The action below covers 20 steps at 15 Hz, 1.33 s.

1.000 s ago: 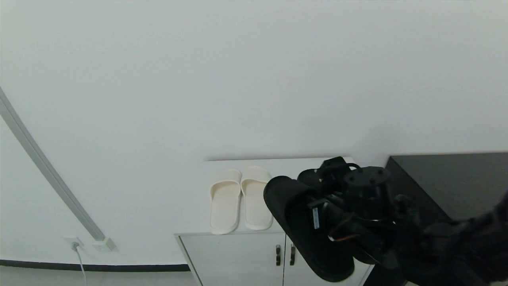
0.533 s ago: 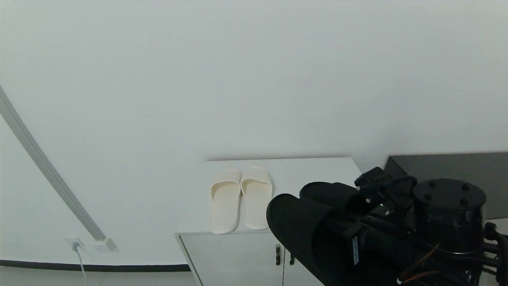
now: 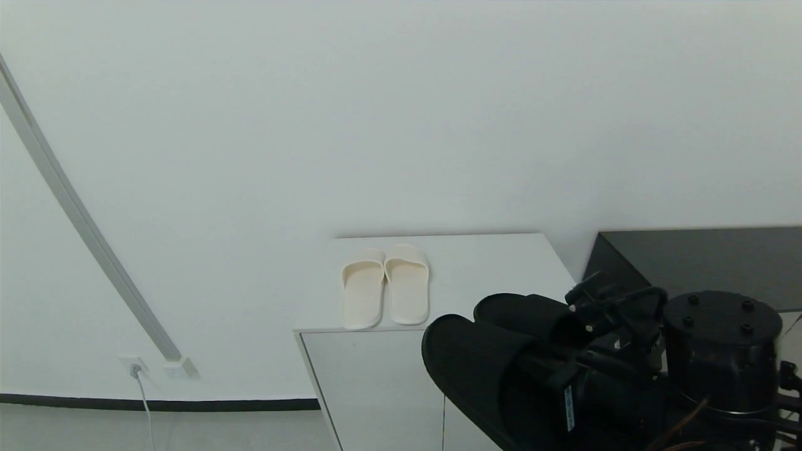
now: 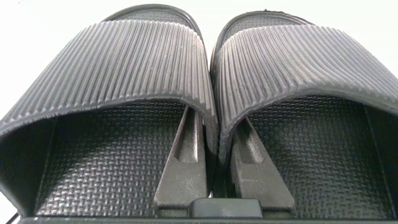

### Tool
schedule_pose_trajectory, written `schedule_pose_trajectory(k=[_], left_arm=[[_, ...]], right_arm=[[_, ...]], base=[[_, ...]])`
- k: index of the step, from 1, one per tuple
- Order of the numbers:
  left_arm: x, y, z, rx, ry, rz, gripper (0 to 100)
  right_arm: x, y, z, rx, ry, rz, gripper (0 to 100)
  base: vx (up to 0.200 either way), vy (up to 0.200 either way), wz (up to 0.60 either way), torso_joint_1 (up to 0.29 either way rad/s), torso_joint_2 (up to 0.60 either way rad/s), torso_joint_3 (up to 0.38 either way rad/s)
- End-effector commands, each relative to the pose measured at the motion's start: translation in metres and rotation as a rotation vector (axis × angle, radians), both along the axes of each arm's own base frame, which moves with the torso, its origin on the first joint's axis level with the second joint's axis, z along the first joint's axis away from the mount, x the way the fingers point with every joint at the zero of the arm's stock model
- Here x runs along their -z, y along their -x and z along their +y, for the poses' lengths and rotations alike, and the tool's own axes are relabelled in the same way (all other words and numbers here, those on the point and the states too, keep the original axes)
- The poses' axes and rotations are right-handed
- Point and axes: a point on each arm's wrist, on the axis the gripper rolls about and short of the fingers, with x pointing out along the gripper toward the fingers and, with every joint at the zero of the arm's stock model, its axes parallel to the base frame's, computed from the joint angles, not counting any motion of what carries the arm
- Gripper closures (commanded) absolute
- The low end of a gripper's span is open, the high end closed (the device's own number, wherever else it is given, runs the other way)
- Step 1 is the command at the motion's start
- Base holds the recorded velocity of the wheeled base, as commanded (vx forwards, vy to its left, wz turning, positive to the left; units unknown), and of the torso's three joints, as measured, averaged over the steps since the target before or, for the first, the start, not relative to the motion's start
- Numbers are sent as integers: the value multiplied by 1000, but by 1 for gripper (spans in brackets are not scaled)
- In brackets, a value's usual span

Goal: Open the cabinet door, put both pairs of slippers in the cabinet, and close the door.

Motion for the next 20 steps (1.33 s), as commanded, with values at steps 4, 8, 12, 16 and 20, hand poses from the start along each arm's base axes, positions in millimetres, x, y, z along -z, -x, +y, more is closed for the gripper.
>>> schedule_pose_trajectory(k=[4, 8, 12, 16, 20], left_arm=[[0, 0, 0, -1, 0, 2, 100], [0, 0, 0, -1, 0, 2, 100], [0, 0, 0, -1, 0, 2, 100], [0, 0, 0, 2, 0, 3, 100], [-1, 0, 0, 11, 0, 2, 0]], right_arm=[[0, 0, -2, 3, -1, -2, 100], [1, 0, -1, 0, 3, 3, 100], [5, 0, -2, -2, 14, 14, 100], [7, 1, -3, -2, 20, 20, 100], [11, 0, -2, -3, 31, 31, 100]], base=[[0, 0, 0, 0, 0, 0], [0, 0, 0, 0, 0, 0], [0, 0, 0, -24, 49, 29], [0, 0, 0, -144, 324, 168], [0, 0, 0, -150, 341, 185]])
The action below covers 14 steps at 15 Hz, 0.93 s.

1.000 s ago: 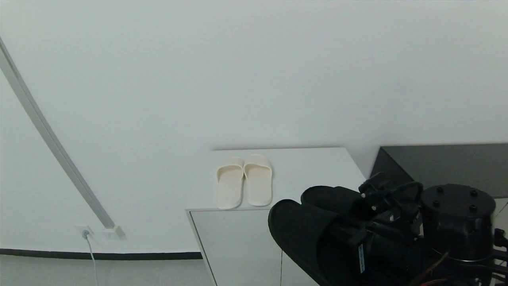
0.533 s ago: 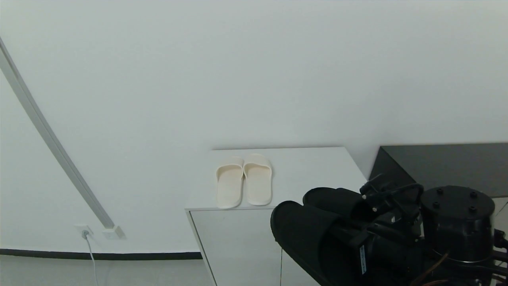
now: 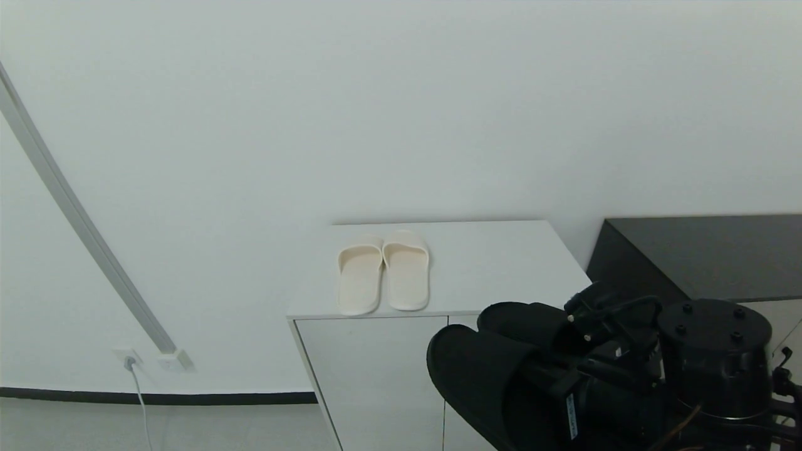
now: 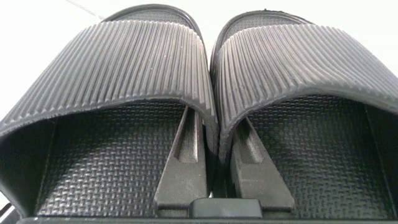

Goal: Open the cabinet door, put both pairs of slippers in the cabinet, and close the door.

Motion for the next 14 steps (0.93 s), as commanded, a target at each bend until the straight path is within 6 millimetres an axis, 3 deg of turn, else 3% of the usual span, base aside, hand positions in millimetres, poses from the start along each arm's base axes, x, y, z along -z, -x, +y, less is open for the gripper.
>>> schedule_pose_trajectory(k=[1, 14], left_arm=[[0, 0, 0, 0, 0, 1, 0], [0, 0, 0, 0, 0, 1, 0]], right_arm=[[2, 0, 1, -1, 6, 6, 100], [6, 2, 0, -7, 16, 16, 100]], base=[[0, 0, 0, -163, 344, 188], [0, 0, 0, -175, 403, 229]])
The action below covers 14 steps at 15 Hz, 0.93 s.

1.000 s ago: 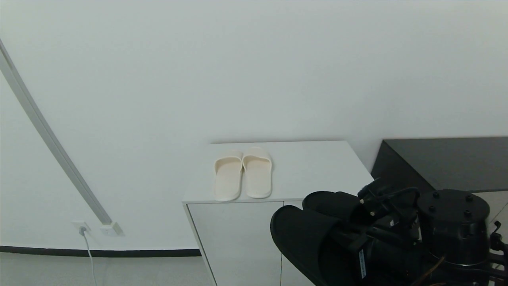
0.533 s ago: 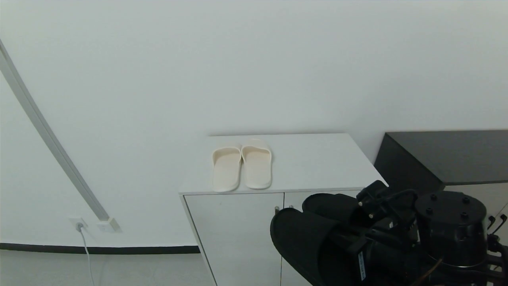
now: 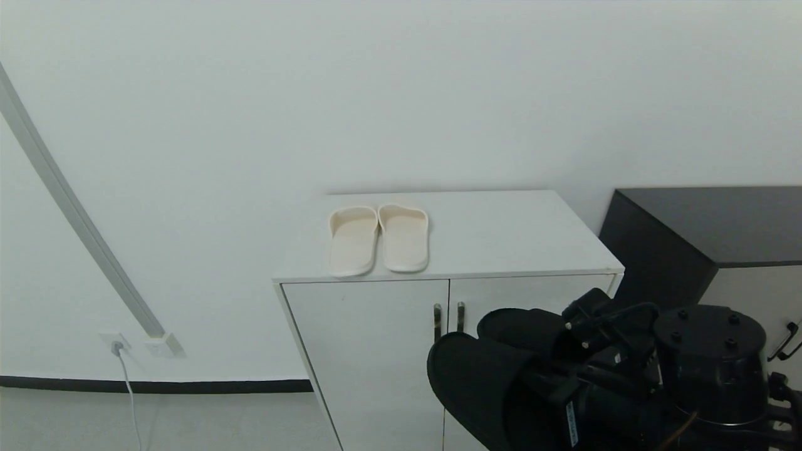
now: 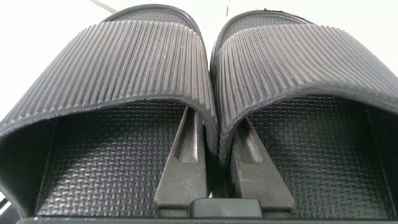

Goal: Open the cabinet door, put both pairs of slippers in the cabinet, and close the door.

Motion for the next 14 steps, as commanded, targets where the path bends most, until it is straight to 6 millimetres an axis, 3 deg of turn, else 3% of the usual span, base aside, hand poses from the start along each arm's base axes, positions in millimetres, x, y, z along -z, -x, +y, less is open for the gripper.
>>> schedule_pose_trajectory(k=[1, 14], left_arm=[[0, 0, 0, -1, 1, 1, 0], [0, 0, 0, -1, -2, 1, 0]], right_arm=[[1, 0, 0, 0, 4, 4, 100], [4, 4, 1, -18, 21, 6, 100]], base=[[0, 0, 0, -222, 559, 320], [0, 0, 0, -193, 515, 322]])
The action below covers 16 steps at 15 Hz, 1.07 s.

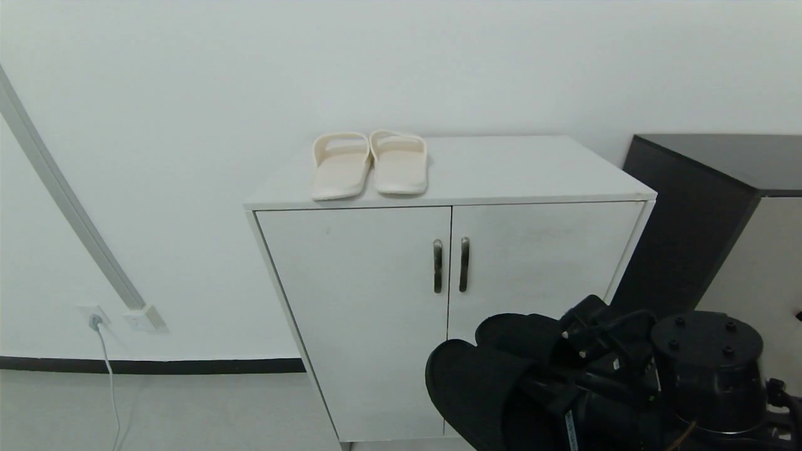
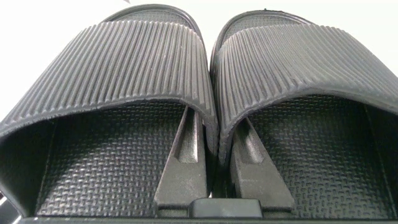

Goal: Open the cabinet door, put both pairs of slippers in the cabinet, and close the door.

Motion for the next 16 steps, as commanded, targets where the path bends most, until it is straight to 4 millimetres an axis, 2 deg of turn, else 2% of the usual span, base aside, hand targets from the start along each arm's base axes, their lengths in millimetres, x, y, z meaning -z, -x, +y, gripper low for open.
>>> schedule_pose_trajectory(k=[1, 12, 16], left_arm=[[0, 0, 0, 1, -2, 1, 0], [0, 0, 0, 2, -3, 3, 0], [0, 0, 0, 2, -3, 3, 0]], right_arm=[[0, 0, 0, -1, 1, 0, 100], [3, 1, -1, -1, 5, 2, 100], [2, 6, 0, -26, 14, -17, 100]], base=[[0, 0, 0, -154, 476, 325], [0, 0, 0, -83, 455, 365], [0, 0, 0, 1, 69, 66]])
